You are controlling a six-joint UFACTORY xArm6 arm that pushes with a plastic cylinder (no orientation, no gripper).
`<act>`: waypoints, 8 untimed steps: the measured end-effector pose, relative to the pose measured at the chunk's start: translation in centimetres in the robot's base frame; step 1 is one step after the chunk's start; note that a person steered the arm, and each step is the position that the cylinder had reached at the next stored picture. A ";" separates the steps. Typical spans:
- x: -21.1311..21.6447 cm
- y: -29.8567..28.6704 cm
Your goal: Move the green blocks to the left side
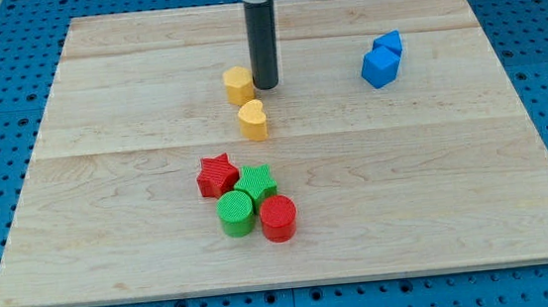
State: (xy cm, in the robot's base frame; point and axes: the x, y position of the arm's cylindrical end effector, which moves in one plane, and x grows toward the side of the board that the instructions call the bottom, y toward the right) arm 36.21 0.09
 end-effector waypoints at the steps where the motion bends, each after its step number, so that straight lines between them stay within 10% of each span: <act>1: 6.6 4.3; 4: 5.6 -2.2; 5: 7.4 7.2; 8: 16.4 3.0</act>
State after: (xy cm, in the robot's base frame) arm 52.61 3.12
